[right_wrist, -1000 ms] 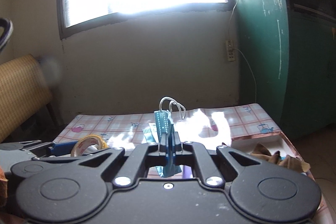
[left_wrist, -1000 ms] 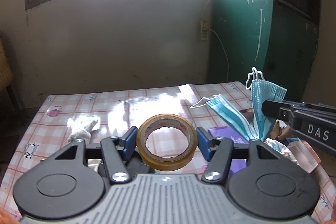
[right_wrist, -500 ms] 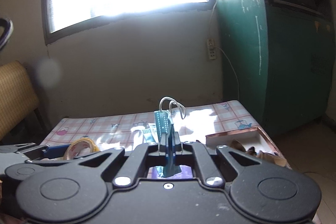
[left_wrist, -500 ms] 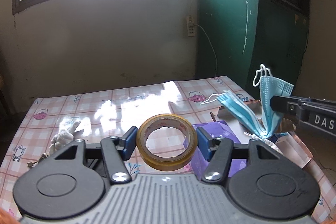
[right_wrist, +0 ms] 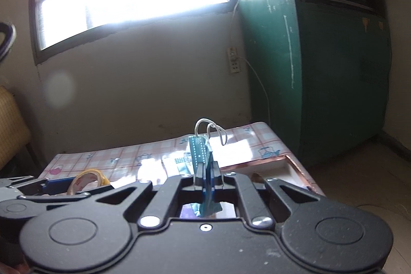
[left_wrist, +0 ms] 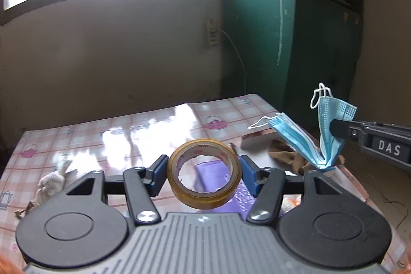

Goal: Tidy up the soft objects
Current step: 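Carry the tape roll and blue mask over to the cardboard box, then open the left gripper to drop the tape while the right releases the mask into the box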

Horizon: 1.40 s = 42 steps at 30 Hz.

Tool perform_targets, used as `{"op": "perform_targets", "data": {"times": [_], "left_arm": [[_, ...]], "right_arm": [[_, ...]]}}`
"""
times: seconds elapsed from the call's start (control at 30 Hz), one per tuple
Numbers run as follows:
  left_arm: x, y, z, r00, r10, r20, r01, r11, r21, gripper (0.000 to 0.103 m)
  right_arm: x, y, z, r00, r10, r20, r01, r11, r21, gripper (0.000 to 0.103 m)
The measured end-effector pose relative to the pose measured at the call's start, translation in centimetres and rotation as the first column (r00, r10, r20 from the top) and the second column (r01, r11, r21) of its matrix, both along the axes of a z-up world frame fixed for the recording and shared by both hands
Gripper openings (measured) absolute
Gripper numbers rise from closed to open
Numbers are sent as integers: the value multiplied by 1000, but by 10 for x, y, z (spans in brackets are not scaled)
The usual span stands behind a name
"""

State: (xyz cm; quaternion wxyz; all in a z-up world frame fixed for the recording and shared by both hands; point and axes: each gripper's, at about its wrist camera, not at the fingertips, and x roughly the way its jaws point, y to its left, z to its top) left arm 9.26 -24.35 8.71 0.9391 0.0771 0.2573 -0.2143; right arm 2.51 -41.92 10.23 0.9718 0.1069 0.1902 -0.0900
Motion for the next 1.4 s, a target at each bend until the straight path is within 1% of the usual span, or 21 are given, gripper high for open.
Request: {"op": "perform_targets", "data": {"times": [0.4, 0.53, 0.67, 1.0, 1.13, 1.2, 1.23, 1.27, 1.3, 1.33, 1.37, 1.4], "left_arm": [[8, -56, -15, 996, -92, -16, 92, 996, 12, 61], [17, -74, -20, 993, -116, -34, 116, 993, -6, 61], [25, -94, -28, 990, -135, -45, 135, 991, -9, 61], [49, -125, -51, 978, -176, -114, 170, 984, -57, 61], [61, -132, -61, 967, -204, -155, 191, 977, -97, 61], [65, -134, -66, 960, -223, -169, 206, 972, -111, 64], [66, -134, -68, 958, -228, -171, 210, 971, -117, 73], [66, -134, -69, 958, -231, -171, 212, 970, -122, 77], [65, -132, -69, 959, -230, -166, 211, 970, -124, 80], [64, -131, -68, 960, -229, -162, 210, 969, -127, 83], [63, -129, -67, 960, -229, -160, 209, 969, -131, 86], [63, -127, -65, 961, -228, -158, 208, 969, -135, 86]], "right_arm": [[9, -57, -11, 996, -79, -33, 79, 997, 22, 5], [17, -74, -18, 994, -96, -52, 97, 995, 19, 5], [23, -91, -28, 991, -115, -70, 117, 993, 19, 5], [48, -122, -51, 983, -133, -127, 137, 990, 18, 5], [62, -126, -55, 983, -127, -131, 131, 991, 20, 5], [67, -127, -54, 985, -126, -119, 129, 991, 23, 5], [70, -128, -54, 986, -124, -114, 127, 992, 22, 6], [73, -129, -53, 987, -115, -113, 119, 993, 26, 7], [76, -130, -54, 988, -105, -116, 110, 993, 33, 13], [79, -131, -54, 988, -98, -123, 104, 994, 37, 33], [79, -133, -54, 987, -95, -128, 101, 994, 43, 41], [78, -134, -54, 988, -87, -126, 95, 994, 53, 49]]}}
